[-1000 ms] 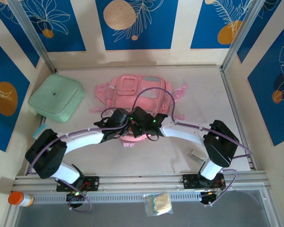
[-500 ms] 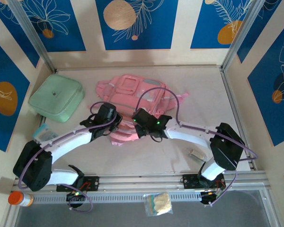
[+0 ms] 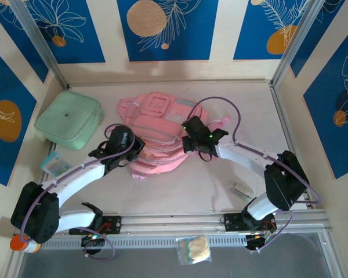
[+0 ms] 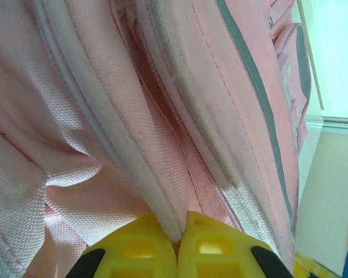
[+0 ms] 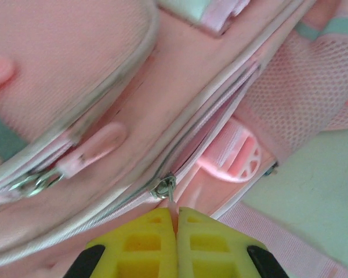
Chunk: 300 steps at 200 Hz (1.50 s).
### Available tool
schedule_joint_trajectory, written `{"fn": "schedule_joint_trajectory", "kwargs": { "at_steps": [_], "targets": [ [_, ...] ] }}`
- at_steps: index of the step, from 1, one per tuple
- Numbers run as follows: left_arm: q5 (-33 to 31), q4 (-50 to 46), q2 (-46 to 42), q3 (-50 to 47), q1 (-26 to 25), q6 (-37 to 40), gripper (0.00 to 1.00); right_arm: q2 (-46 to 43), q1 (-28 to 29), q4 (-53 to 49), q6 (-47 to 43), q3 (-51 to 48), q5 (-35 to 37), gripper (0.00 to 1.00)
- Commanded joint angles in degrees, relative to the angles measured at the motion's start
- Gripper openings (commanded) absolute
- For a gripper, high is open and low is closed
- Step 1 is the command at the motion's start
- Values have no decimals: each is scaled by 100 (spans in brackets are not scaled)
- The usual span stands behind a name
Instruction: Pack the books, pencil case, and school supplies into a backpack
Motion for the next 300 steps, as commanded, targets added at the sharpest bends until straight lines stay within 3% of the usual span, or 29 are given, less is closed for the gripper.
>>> {"fn": "schedule_joint_trajectory", "kwargs": {
  "at_steps": [1, 64, 103, 105, 114, 142, 159, 203, 257, 300],
  "targets": [
    [-18, 453, 7, -251, 214, 216, 0, 281, -467, -345, -125, 224, 463, 0],
    [259, 430, 200, -191, 327, 491, 0, 867, -1112, -289, 45, 862, 43, 0],
    [494, 450, 287, -73, 390, 742, 0, 590, -921, -553, -98, 1031, -484, 0],
    [501, 448, 274, -72, 400, 759, 4, 565, -911, -554, -112, 1026, -573, 0],
    [541, 471, 246, -55, 408, 880, 17, 407, -868, -604, -137, 988, -760, 9],
    [793, 151, 73, 92, 393, 1359, 33, -25, -826, -801, 78, 854, -1568, 39],
    [631, -105, -136, 71, 240, 1400, 42, 96, -928, -1028, 372, 956, -1999, 48],
    [-112, -480, -511, 114, -446, 1462, 51, 590, -1013, -965, 892, 1474, -3102, 53],
    [-525, -121, 122, 429, -1302, 1370, 54, 1606, -1080, -1021, 1109, 2229, -3395, 54],
    [-631, -171, 678, 639, -1374, 1548, 54, 1945, -1099, -947, 1236, 2276, -3610, 55]
  ]
}}
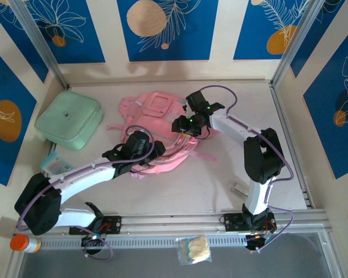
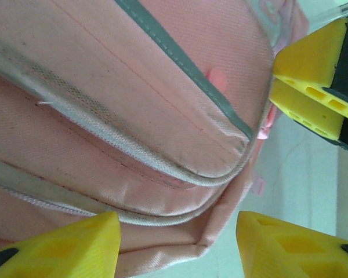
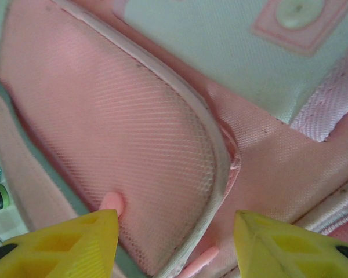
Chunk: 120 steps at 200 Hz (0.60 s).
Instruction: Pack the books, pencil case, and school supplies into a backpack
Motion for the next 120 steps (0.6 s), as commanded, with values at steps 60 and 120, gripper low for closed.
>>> {"fn": "schedule_joint_trajectory", "kwargs": {
  "at_steps": [60, 120],
  "targets": [
    [-584, -99, 155, 82, -38, 319, 54, 228, -87, 140, 280, 65, -411, 42],
    [-411, 158, 165, 15, -96, 177, 50, 378, -121, 369, 367, 90, -609, 18]
  ]
}}
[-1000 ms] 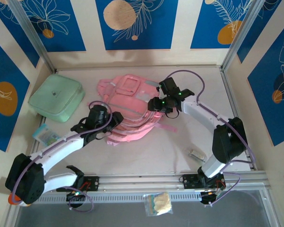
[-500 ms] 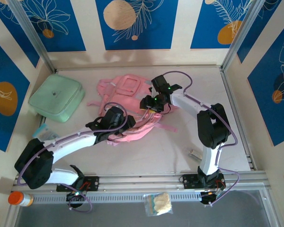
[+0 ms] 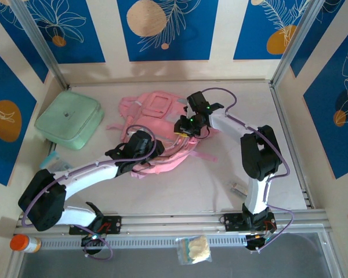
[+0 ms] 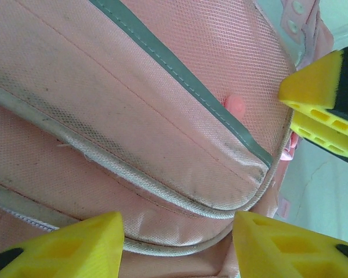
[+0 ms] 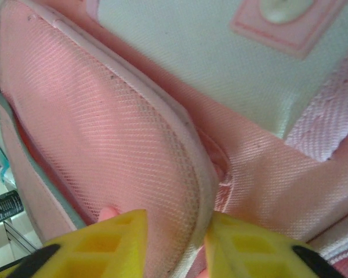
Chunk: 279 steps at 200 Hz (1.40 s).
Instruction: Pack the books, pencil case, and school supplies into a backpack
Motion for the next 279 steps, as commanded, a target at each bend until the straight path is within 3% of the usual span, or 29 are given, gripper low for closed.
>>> {"fn": "schedule_joint_trajectory", "kwargs": {
  "at_steps": [1, 35, 78, 119, 156, 193, 223, 236, 279],
  "targets": [
    [34, 90, -2, -10, -92, 29, 50, 136, -13, 187, 50, 86, -250, 17],
    [-394, -187, 55, 271, -540, 58, 55, -153, -7, 559, 303, -136, -636, 0],
    [-1323, -548, 308, 552, -1006, -28, 69, -581, 39, 1181, 991, -515, -1050, 0],
    [-2358, -1131, 715, 979, -1408, -225, 86, -760, 160, 1335, 1268, -644, -965, 0],
    [-2813, -1634, 1238, 1570, -1583, -473, 100, -809, 161, 1433, 1397, -783, -862, 0],
    [-3046, -1700, 1783, 2059, -1609, -634, 99, -831, 146, 1531, 1501, -895, -785, 0],
    [-3465, -2346, 2362, 2707, -1594, -1001, 99, -804, 150, 1621, 1593, -903, -716, 0],
    [-3583, -2868, 2525, 2893, -1558, -1539, 99, -805, 148, 1625, 1603, -909, -654, 0],
    [-3718, -3346, 2424, 2697, -1452, -2005, 100, -774, 91, 1667, 1581, -946, -706, 0]
  ]
}}
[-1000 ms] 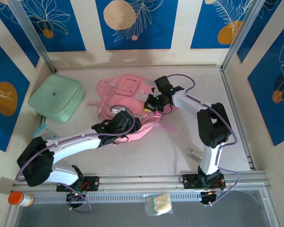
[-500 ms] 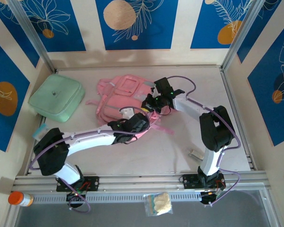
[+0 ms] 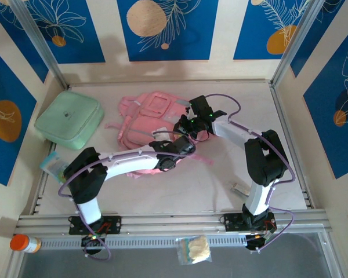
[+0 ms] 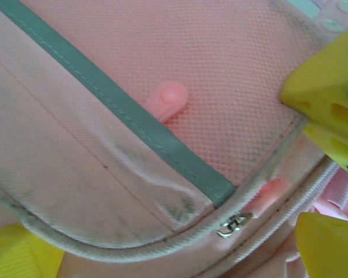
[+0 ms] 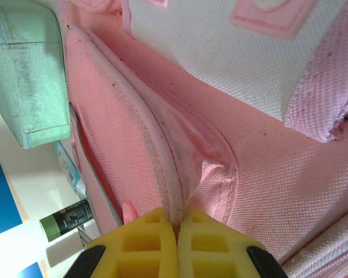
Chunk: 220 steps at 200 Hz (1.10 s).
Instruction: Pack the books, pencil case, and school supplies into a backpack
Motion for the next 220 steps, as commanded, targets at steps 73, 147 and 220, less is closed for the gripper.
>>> {"fn": "schedule_joint_trajectory", "kwargs": {
  "at_steps": [73, 147, 220],
  "targets": [
    [-341, -1066, -1098, -1039, 113, -775, 99, -137, -63, 179, -9, 173, -359, 0],
    [144, -155, -1253, -755, 87, 137, 99, -171, -67, 172, 58, 220, -347, 0],
    [166, -87, -443, -254, 87, -233, 99, -78, -63, 212, 104, 242, -352, 0]
  ]
}}
